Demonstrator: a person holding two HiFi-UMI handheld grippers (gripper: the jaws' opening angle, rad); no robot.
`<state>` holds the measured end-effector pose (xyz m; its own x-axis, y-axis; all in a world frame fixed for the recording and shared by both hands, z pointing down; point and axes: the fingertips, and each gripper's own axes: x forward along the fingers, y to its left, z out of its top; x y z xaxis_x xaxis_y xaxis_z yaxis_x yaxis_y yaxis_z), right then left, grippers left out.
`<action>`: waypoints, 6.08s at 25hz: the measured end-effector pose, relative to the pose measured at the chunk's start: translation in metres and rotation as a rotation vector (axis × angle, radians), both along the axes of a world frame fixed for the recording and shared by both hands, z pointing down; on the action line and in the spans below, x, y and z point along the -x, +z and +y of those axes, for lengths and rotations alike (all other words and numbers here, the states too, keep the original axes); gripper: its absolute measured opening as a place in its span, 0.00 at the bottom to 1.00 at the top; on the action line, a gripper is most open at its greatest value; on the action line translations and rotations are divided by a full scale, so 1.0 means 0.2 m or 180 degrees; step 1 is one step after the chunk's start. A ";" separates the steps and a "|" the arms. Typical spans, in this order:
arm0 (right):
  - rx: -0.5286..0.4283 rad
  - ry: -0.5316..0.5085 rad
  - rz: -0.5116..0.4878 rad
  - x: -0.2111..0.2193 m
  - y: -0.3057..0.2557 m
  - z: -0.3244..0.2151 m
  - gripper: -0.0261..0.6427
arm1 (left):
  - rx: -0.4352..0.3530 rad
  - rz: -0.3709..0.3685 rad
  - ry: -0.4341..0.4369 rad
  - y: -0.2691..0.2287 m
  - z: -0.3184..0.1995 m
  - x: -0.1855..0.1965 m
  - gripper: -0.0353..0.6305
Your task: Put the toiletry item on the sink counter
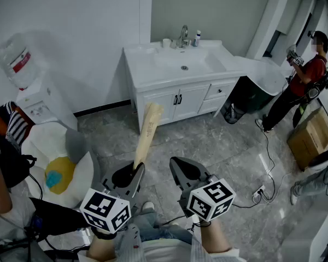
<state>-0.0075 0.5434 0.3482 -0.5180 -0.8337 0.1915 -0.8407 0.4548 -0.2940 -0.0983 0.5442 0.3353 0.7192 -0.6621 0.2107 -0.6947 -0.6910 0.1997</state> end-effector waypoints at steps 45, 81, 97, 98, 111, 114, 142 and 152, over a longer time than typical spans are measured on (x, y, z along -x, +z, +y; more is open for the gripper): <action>0.0165 -0.0011 -0.0031 -0.43 0.10 -1.41 0.05 | 0.0115 -0.0164 -0.0172 0.06 -1.44 -0.30 0.14; 0.0242 -0.0618 0.0018 -0.61 0.08 -2.60 0.05 | 0.0147 -0.0136 -0.0804 0.02 -2.61 -0.44 0.14; 0.0320 -0.0509 0.0024 -0.48 0.07 -3.44 0.05 | 0.0251 -0.0283 -0.0612 0.05 -3.46 -0.32 0.14; 0.0324 -0.0493 0.0019 -0.48 0.07 -3.48 0.05 | 0.0251 -0.0296 -0.0595 0.05 -3.50 -0.31 0.14; 0.0403 -0.0354 -0.0063 -0.46 0.12 -3.73 0.05 | 0.0403 -0.0427 -0.0430 0.18 -3.76 -0.30 0.14; 0.0433 -0.0401 -0.0084 -0.46 0.13 -3.77 0.05 | 0.0465 -0.0451 -0.0455 0.21 -3.79 -0.30 0.14; 0.0851 -0.0505 -0.0042 -0.39 0.35 -3.96 0.05 | 0.1094 -0.0725 -0.0285 0.71 -4.02 -0.33 0.14; 0.1138 -0.0505 -0.0036 -0.38 0.49 -3.99 0.05 | 0.1421 -0.0770 -0.0281 0.95 -4.05 -0.32 0.14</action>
